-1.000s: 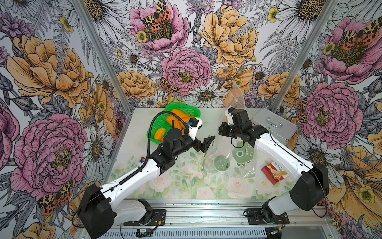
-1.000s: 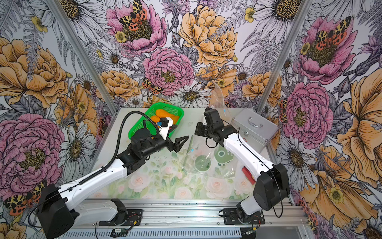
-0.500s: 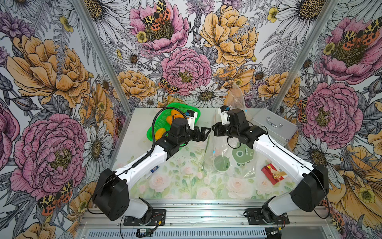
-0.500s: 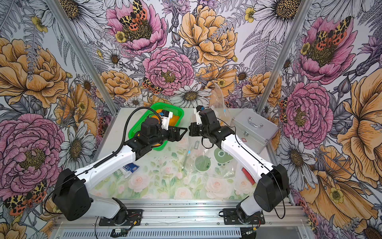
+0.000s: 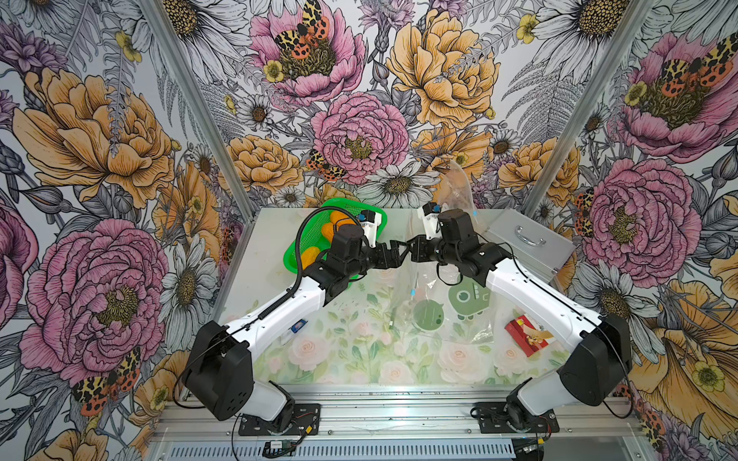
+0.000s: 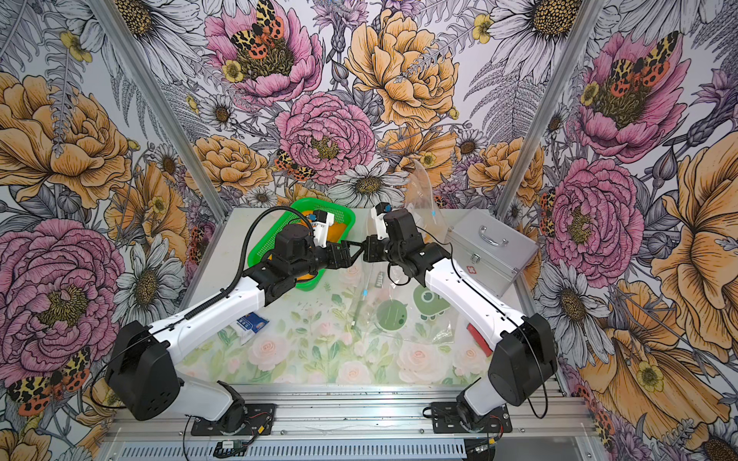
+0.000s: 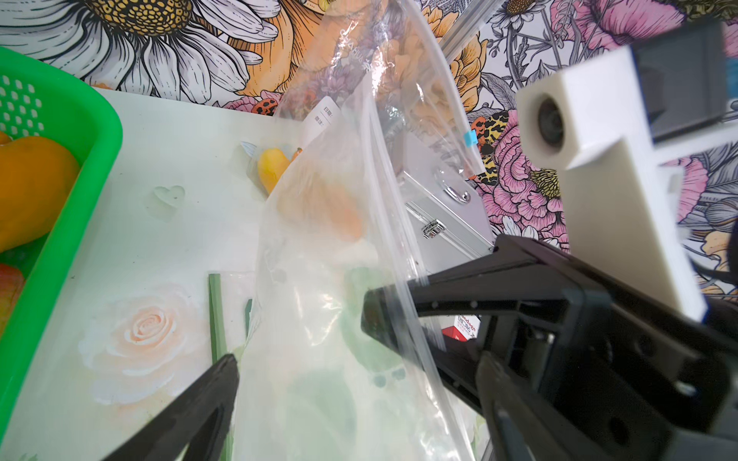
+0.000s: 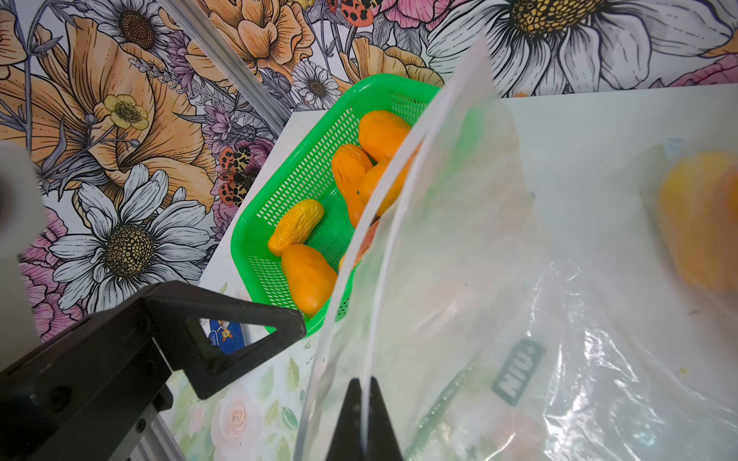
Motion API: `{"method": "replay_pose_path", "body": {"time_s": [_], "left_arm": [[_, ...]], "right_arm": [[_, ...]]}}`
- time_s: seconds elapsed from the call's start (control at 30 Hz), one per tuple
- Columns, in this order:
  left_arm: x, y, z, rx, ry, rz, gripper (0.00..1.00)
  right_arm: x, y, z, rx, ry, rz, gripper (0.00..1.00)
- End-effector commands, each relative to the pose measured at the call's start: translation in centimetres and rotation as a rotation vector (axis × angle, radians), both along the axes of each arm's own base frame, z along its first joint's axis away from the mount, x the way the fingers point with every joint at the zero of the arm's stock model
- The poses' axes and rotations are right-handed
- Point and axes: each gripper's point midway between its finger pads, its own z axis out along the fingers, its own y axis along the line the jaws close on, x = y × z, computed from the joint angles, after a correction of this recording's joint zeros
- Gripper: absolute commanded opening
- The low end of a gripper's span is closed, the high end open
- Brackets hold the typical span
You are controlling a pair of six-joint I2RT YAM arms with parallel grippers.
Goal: Place the mango in a zip-top bag and seal the zipper
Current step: Pick up the zipper food storage bag, then open the zipper of the food storage bag.
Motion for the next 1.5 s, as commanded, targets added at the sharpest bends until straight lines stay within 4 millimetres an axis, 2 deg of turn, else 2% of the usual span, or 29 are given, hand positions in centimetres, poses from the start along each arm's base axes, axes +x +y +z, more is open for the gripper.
{"method": "replay_pose_path", "body": {"time_s": [0.0,0.17,0.33,0.57,0.7,0.8,0.87,1.03,1.07,1.2,1.27,1.4,1.47], "left_arm": [[0.8,-0.1,0.7,-0.023,-0.014,0.025,0.93],[1.8,-0.7,-0.8,0.002,0.010,0.031,0.90],[2.9,-0.6,-2.1,0.042,0.031,0.063,0.79],[3.8,0.2,-3.1,0.074,0.045,0.111,0.40],[3.7,0.2,-3.8,0.088,0.057,0.115,0.25],[3.7,-0.1,-4.1,0.091,0.061,0.117,0.08],[3.6,-0.5,-4.0,0.088,0.062,0.114,0.00],[3.0,-1.3,-3.1,0.064,0.052,0.132,0.00],[2.9,-1.3,-2.8,0.050,0.052,0.144,0.00],[2.5,-0.9,-2.3,-0.016,0.068,0.191,0.00],[2.4,-0.5,-2.2,-0.028,0.070,0.218,0.00],[2.2,0.7,-2.2,-0.034,0.072,0.268,0.00],[2.2,1.5,-2.3,-0.027,0.065,0.296,0.00]], "right_arm": [[-0.1,0.8,-0.2,0.002,-0.018,0.034,0.00],[-0.3,0.9,-0.1,-0.001,-0.020,0.039,0.00],[-0.5,1.0,-0.1,-0.002,-0.023,0.045,0.00],[-0.6,0.1,-0.4,-0.029,-0.011,0.003,0.00],[-0.9,-1.5,-0.8,-0.092,0.017,-0.078,0.00],[-1.0,-2.9,-1.5,-0.141,0.047,-0.149,0.00],[-1.1,-3.8,-2.1,-0.178,0.071,-0.203,0.00],[-1.3,-6.0,-4.6,-0.319,0.110,-0.344,0.02],[-1.2,-6.1,-5.2,-0.336,0.114,-0.362,0.05],[-0.7,-6.0,-6.5,-0.375,0.117,-0.423,0.30],[-0.4,-5.9,-7.1,-0.394,0.114,-0.451,0.39],[0.3,-5.0,-8.2,-0.391,0.112,-0.465,0.45],[0.5,-5.0,-8.5,-0.399,0.110,-0.477,0.40]]}}
